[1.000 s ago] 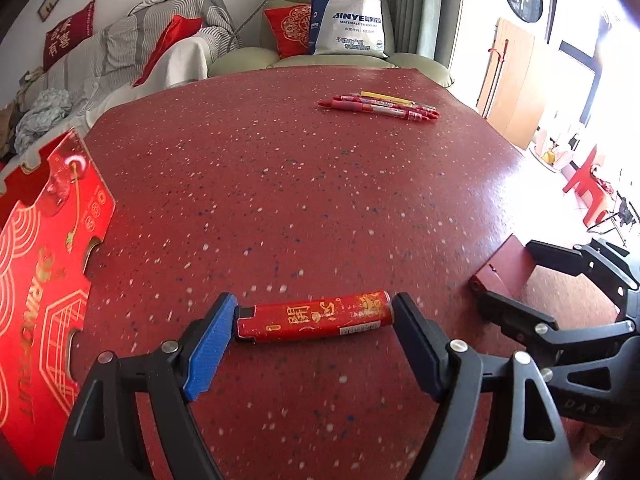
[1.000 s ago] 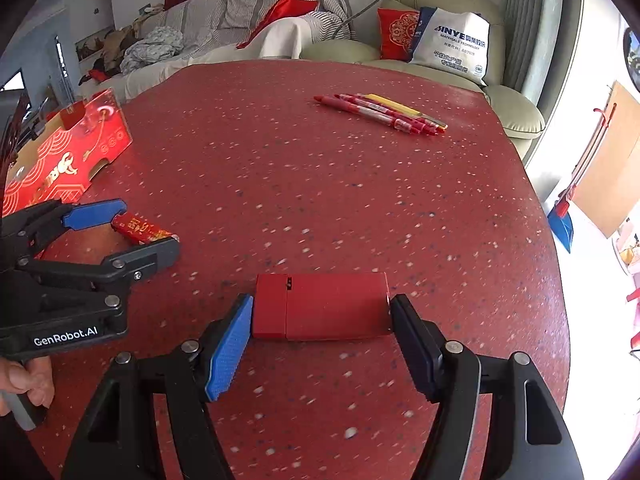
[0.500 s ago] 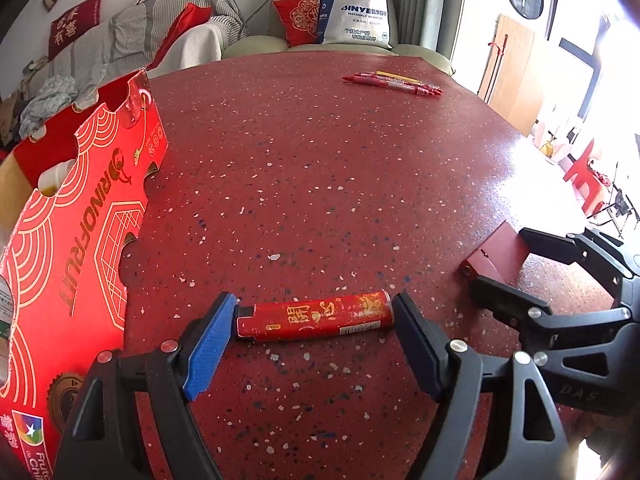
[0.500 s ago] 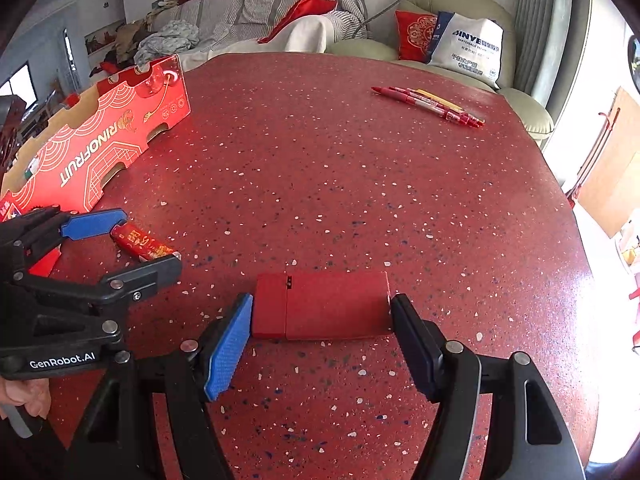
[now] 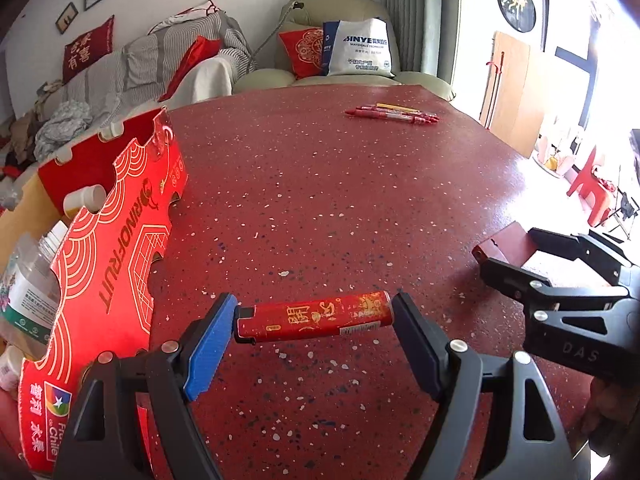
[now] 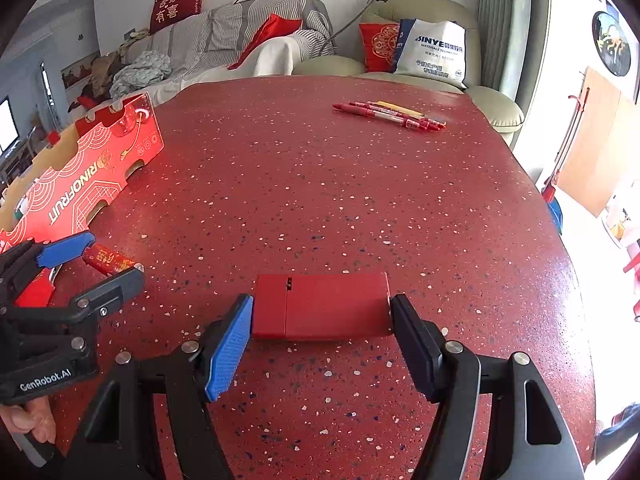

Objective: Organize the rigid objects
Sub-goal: 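Lift and carry the red lighter and red case over the cardboard box with both grippers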

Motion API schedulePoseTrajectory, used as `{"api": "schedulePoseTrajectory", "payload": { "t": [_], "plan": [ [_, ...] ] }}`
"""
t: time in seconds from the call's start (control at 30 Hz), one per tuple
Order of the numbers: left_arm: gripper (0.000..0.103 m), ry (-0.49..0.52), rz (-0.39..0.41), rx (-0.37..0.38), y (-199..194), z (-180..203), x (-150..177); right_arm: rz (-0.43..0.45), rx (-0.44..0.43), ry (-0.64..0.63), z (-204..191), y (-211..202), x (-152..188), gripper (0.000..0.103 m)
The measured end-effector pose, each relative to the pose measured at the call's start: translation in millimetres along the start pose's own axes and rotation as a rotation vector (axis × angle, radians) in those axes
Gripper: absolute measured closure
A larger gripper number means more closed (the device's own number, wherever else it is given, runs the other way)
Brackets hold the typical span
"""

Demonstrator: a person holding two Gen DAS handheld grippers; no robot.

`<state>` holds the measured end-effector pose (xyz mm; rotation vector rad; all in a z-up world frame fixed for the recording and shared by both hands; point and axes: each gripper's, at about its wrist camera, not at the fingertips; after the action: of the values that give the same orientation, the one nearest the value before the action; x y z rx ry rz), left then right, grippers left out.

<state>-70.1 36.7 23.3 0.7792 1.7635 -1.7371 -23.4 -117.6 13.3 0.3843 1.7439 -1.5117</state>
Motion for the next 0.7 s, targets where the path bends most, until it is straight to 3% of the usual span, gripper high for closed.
{"api": "schedulePoseTrajectory", "payload": {
  "t": [0.23, 0.53, 0.7],
  "plan": [
    [0.022, -0.027, 0.038, 0.000, -40, -16, -2, 0.034, -0.039, 0.024, -19, -23, 5, 0.033],
    [0.022, -0.094, 0.133, 0.021, -104, -45, -22, 0.153, -0.103, 0.017, -57, -65, -29, 0.033],
    [0.022, -0.105, 0.173, -0.048, -126, -71, -30, 0.185, -0.139, 0.013, -74, -77, -45, 0.033]
  ]
}}
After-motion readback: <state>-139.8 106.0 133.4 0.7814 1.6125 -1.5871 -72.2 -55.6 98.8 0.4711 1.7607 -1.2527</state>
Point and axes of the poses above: each gripper's, at about its wrist camera, not at the fingertips, and y roughly the way its jaws point, z to its right, x to its underside, and after that the axes turned 4 degrees about z, right-handed
